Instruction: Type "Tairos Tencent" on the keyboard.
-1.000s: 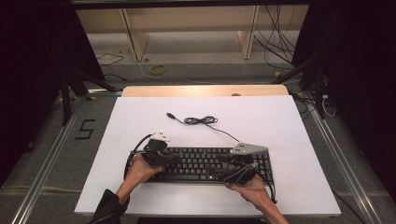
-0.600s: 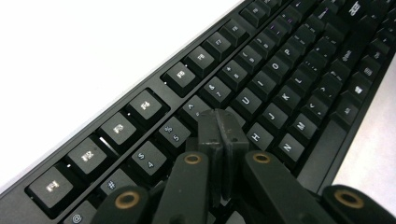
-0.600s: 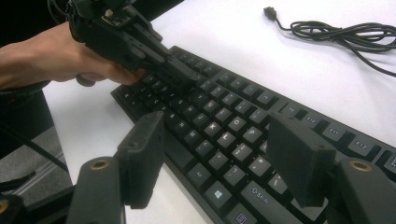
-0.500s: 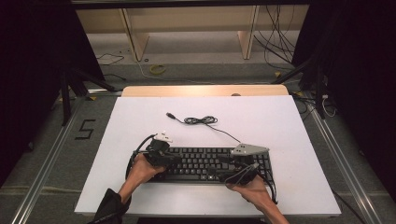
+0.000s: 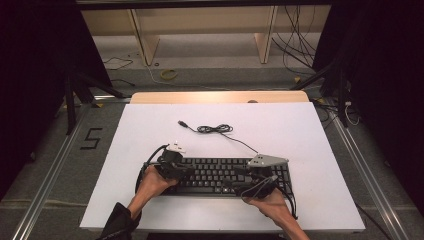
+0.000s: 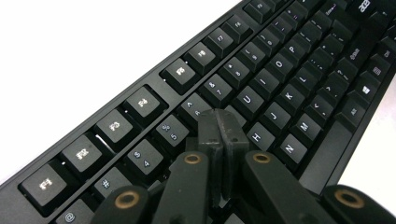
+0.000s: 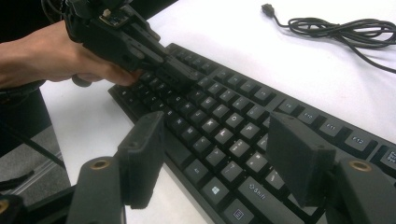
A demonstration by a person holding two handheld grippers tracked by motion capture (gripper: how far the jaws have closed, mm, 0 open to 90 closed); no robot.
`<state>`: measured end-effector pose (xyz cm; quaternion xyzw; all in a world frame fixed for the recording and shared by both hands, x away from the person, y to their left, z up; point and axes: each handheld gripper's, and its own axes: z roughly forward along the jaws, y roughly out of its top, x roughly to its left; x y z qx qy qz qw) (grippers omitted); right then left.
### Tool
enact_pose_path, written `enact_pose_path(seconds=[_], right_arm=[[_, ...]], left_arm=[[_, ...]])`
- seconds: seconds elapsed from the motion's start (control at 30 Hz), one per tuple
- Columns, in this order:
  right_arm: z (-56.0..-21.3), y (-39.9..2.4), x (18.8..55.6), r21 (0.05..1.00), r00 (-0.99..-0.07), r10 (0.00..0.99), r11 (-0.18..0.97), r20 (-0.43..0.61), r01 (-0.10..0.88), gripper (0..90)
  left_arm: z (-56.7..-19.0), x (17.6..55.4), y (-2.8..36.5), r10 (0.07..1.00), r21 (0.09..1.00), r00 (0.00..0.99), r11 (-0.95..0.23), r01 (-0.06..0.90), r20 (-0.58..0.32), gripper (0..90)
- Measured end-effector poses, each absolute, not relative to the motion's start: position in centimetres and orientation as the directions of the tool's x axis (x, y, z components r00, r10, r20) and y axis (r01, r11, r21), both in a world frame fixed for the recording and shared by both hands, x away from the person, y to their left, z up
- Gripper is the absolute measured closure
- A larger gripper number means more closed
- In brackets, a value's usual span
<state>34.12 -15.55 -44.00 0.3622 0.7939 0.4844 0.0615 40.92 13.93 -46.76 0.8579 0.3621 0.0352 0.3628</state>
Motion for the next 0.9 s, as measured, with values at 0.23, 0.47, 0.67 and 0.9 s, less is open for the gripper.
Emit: enact_pose_path(seconds=[0.23,0.47,0.67,0.9], right_arm=[[-44.0,-15.7,34.1,0.817,-0.731,0.635,0.267,0.249,0.511,37.9],[-44.0,-15.8,34.1,0.818,-0.729,0.638,0.264,0.249,0.511,37.7],[-43.9,-16.0,34.1,0.823,-0.728,0.64,0.261,0.244,0.505,37.0],[-43.8,-16.5,33.9,0.83,-0.725,0.645,0.249,0.242,0.498,36.4]], left_arm=[[-46.1,40.8,14.3,0.644,0.67,0.732,-0.443,0.595,-0.224,84.3],[-45.9,40.8,14.7,0.637,0.681,0.732,-0.425,0.597,-0.243,78.6],[-45.4,40.6,14.9,0.62,0.699,0.731,-0.387,0.601,-0.285,64.2],[-45.0,40.2,15.4,0.599,0.728,0.734,-0.34,0.596,-0.321,46.6]])
